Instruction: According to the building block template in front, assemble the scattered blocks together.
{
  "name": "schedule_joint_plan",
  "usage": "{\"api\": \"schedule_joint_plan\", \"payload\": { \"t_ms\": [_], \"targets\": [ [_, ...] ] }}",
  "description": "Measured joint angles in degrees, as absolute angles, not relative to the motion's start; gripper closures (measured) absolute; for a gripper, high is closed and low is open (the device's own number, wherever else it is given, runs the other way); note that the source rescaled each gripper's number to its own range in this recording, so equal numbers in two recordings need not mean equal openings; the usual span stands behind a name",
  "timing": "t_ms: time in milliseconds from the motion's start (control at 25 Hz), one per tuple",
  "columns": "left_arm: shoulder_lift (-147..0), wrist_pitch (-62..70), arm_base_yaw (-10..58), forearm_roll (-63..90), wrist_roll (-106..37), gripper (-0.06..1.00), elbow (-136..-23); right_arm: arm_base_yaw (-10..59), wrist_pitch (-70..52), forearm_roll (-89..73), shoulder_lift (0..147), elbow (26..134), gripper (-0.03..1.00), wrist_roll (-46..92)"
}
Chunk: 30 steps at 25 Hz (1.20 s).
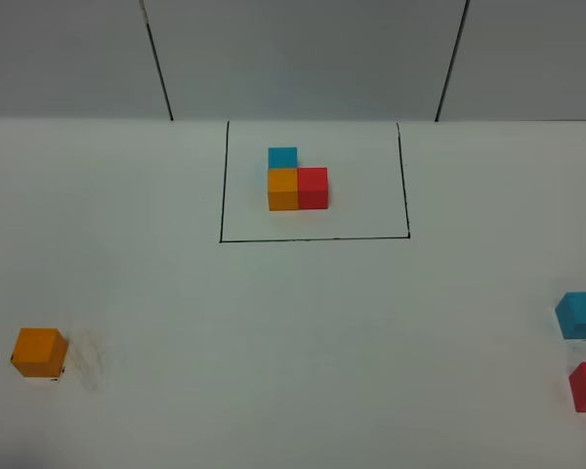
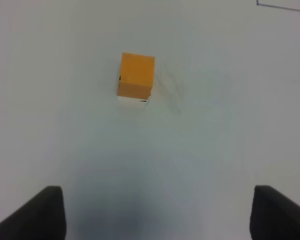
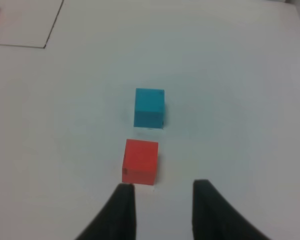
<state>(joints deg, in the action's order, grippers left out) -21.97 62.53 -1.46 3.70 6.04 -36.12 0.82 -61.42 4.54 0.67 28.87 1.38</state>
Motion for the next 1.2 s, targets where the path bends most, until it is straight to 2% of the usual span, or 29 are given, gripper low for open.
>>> {"api": "schedule_joint_plan", "payload": {
  "t_ms": [360, 560, 1200],
  "targets": [
    [-53.6, 60.6, -1.5, 3.6, -0.5, 0.29, -48.6, 0.8, -61.3, 4.5, 0.7, 28.9, 0.97, 1.4],
    [-65.7, 59.1, -1.5, 3.6, -0.6, 0.29, -51.2, 0.8, -61.3, 4.5, 0.7, 28.9, 0.96, 1.4],
    [-82.7, 48.3, -1.5, 3.0, -1.9, 0.29, -51.4, 0.8, -61.3, 4.5, 0.7, 28.9, 0.96, 1.4]
  ]
}}
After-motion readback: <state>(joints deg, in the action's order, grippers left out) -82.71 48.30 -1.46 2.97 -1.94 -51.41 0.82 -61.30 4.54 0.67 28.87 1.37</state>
